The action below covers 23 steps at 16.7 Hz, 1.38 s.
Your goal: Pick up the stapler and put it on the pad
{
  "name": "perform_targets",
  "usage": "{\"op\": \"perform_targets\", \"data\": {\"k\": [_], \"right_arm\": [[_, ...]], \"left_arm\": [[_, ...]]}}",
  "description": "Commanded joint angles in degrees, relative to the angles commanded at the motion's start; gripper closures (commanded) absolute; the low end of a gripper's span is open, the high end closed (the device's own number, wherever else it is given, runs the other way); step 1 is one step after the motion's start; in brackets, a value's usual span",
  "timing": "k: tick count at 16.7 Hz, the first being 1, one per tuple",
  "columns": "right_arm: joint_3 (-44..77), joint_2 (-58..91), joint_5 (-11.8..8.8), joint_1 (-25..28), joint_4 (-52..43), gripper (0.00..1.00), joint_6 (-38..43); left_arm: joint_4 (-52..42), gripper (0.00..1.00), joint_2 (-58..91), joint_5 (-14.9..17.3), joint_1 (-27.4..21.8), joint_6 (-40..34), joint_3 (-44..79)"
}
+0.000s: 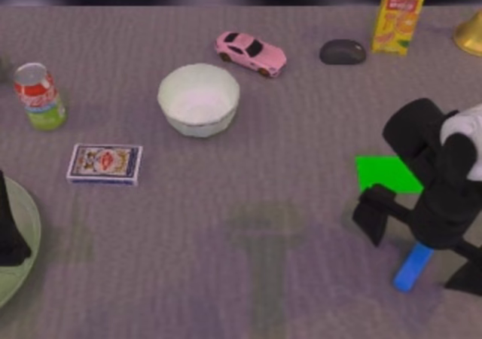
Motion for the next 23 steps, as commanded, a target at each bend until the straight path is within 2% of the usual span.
{"op": "perform_targets", "data": {"k": [2,15,23], "right_arm": [[0.0,0.0,0.0,0.0,0.0,0.0,0.0],[0.0,0.0,0.0,0.0,0.0,0.98,0.0],[0.0,0.0,0.0,0.0,0.0,1.0,0.0]], "left_arm": [[0.0,0.0,0.0,0.0,0.0,0.0,0.0],[0.0,0.0,0.0,0.0,0.0,0.0,0.0],[0.0,0.0,0.0,0.0,0.0,0.0,0.0]]}}
